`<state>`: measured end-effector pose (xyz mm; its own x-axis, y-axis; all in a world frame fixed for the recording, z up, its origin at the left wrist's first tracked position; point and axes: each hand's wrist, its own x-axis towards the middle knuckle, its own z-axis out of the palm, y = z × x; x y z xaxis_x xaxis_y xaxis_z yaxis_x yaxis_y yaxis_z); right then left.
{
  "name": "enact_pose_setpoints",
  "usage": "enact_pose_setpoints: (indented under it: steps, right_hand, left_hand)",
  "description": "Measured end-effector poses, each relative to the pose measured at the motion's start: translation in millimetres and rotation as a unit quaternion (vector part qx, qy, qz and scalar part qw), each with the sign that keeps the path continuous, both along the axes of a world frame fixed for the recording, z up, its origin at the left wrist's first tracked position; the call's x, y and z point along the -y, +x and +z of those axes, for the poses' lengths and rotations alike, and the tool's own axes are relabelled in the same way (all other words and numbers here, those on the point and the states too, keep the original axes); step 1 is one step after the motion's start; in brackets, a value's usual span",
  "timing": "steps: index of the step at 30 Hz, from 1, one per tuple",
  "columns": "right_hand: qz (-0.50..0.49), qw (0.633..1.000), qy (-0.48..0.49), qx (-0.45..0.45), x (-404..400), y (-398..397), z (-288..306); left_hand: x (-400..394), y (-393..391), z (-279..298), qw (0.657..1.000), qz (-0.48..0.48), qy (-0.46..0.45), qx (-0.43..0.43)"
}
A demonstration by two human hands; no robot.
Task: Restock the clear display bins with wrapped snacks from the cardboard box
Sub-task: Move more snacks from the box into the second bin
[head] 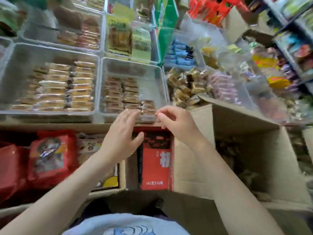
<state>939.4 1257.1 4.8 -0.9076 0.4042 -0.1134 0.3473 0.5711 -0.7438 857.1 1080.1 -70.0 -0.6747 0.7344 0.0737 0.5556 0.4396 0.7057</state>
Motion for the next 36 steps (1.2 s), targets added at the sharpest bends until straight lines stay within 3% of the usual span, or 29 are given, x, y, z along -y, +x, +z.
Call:
enact_pose_setpoints:
  steps: [5,9,13,16,20,24,29,31,33,34,36]
  right_hand:
    - [-0.133,0.988,0.028,-0.069,-131.6,127.6,30.9]
    - [-0.204,0.974,0.042,-0.083,-220.2,191.1,13.4]
    - [-0.182,0.982,0.056,0.005,-291.2,215.3,-32.9]
    - [-0.153,0.977,0.116,0.095,-325.8,213.3,-76.2]
    - [-0.059,0.968,0.171,0.173,-337.9,200.4,-137.5]
    - [0.021,0.926,0.247,0.284,-328.4,200.5,-188.3]
    - [0.010,0.897,0.351,0.271,-321.2,187.6,-196.8]
    - [-0.014,0.931,0.276,0.239,-324.3,185.4,-193.3]
    - [-0.092,0.978,0.056,0.179,-322.5,183.7,-175.8]
    - [-0.121,0.978,-0.073,0.154,-319.0,182.3,-161.9]
    - [-0.121,0.942,-0.288,0.120,-308.8,181.4,-126.3]
  left_hand:
    - [-136.1,112.2,44.2,0.995,-0.089,0.043,0.004]
    - [-234.1,165.2,55.4,0.992,-0.089,0.015,-0.083]
    - [-285.2,174.4,40.7,0.982,-0.050,-0.086,-0.158]
    - [-286.0,174.5,29.9,0.954,-0.031,-0.178,-0.238]
    - [-286.9,174.6,26.8,0.943,-0.008,-0.196,-0.267]
    - [-288.6,172.3,24.2,0.942,0.000,-0.209,-0.263]
    - [-287.6,170.4,21.5,0.943,-0.001,-0.202,-0.263]
    - [-287.9,169.6,20.9,0.947,-0.002,-0.196,-0.255]
    - [-287.5,168.5,20.1,0.952,-0.003,-0.179,-0.247]
    - [-286.7,168.5,20.5,0.957,0.000,-0.165,-0.240]
    - [-284.7,168.6,22.0,0.970,0.013,-0.124,-0.208]
